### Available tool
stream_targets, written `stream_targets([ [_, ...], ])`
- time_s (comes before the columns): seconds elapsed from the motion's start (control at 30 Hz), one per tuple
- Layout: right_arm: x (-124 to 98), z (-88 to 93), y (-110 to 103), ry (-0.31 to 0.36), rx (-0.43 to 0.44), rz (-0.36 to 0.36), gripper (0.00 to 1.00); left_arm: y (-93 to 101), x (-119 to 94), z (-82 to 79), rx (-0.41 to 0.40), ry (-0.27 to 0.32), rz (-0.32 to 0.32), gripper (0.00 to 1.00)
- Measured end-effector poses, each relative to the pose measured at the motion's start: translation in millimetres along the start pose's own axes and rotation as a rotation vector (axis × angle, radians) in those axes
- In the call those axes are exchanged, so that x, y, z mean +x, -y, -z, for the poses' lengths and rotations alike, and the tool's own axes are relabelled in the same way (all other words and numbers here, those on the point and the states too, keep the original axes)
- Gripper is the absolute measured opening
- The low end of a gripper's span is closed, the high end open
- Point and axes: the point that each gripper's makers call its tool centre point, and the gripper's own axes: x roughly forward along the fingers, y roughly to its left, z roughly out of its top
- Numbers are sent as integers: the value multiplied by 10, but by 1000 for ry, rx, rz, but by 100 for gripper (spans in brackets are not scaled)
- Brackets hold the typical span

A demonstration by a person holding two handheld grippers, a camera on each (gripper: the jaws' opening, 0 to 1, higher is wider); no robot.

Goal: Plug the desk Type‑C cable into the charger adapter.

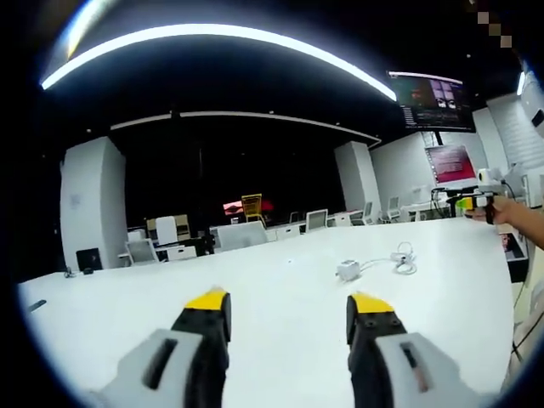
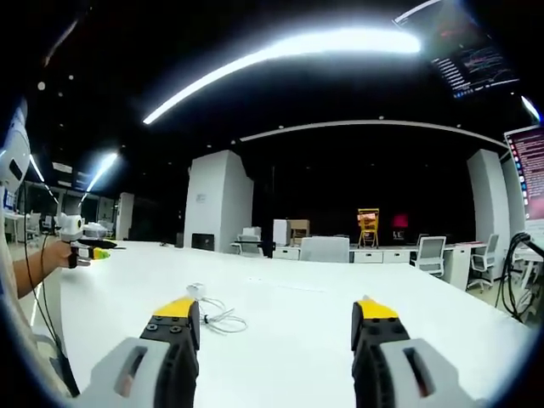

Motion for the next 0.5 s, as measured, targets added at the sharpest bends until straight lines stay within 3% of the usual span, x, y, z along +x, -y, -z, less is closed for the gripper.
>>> stream_targets([
  [0.5, -17, -2, 30, 3, 7, 6, 73, -10, 4, 4, -12, -4, -6, 53],
])
